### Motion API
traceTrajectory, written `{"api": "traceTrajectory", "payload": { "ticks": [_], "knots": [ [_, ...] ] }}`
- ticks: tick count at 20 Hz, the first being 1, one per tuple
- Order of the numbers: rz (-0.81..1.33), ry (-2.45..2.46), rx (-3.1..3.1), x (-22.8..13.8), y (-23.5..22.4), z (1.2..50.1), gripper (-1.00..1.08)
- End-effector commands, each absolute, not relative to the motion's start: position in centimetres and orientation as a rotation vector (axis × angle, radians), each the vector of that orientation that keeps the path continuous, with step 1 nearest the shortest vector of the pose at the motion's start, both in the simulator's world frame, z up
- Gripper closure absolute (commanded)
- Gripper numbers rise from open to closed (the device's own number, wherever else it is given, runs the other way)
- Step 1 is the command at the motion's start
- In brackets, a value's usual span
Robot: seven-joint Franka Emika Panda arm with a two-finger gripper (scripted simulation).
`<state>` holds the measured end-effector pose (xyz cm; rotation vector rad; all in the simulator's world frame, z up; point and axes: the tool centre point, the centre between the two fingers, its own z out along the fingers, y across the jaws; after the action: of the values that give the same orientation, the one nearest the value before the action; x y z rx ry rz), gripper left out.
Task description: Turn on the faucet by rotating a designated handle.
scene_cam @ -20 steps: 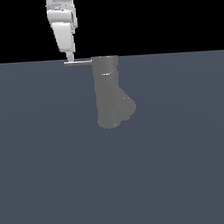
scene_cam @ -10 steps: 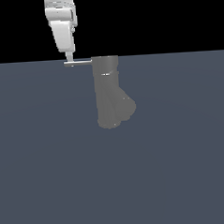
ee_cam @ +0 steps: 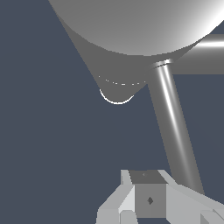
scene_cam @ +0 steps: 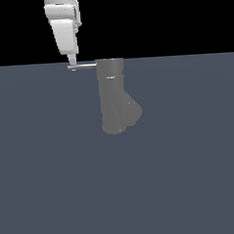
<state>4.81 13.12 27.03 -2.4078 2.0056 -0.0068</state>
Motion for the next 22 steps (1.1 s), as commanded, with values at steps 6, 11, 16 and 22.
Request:
{"api": "traceTrajectory", "payload": {
  "ticks": [6,11,16,22],
  "knots": [
    [0.001,2.012,-2.412,2.5,12.5,27.0,1.08],
    [0.0,2.013,-2.412,1.1,12.2,27.0,1.08],
    [-0.007,1.997,-2.419,0.7,12.7,27.0,1.08],
    [-0.005,2.001,-2.418,-0.6,10.6,27.0,1.08]
  ]
}}
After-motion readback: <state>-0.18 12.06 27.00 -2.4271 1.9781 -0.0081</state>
